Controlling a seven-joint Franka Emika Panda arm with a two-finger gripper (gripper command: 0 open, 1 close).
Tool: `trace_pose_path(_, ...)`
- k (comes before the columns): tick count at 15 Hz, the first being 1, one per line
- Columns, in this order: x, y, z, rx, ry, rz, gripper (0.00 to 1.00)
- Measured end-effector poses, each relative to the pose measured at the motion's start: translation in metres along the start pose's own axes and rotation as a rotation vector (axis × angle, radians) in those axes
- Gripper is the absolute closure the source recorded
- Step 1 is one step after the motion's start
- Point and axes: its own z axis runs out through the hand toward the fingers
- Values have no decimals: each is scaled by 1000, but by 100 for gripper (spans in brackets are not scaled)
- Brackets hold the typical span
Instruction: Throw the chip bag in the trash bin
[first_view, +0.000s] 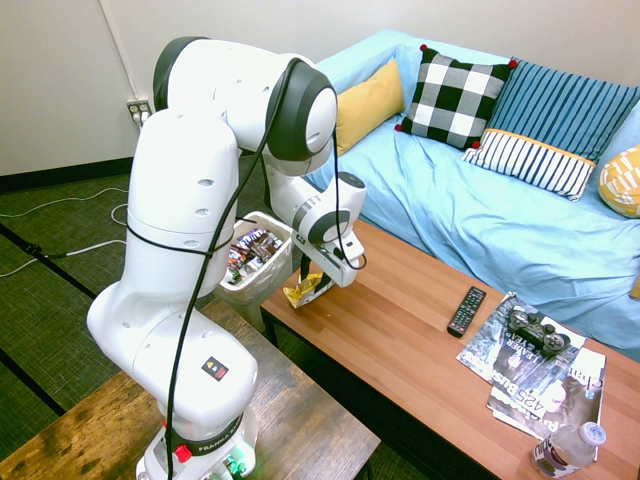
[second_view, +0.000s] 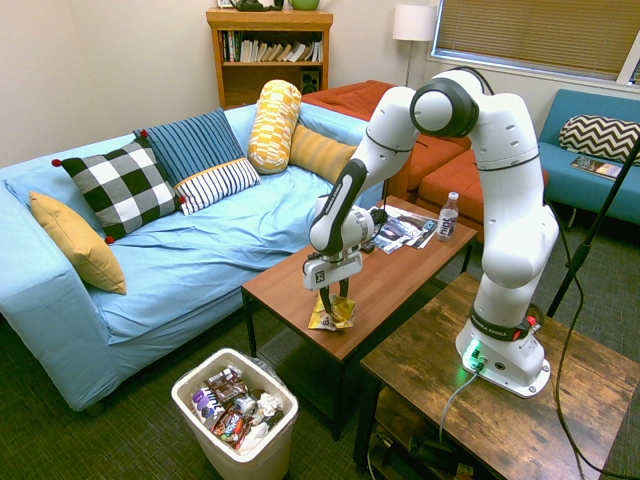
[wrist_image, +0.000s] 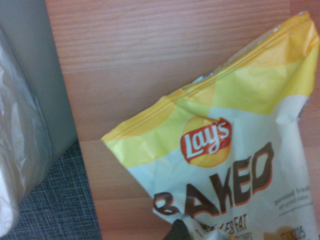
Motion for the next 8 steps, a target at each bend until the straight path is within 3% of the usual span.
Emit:
trace_pose_path(5, -1, -2, -7, 8, 2, -6, 100)
trace_pose_path(8, -14, -9, -33, 27, 30, -42, 100)
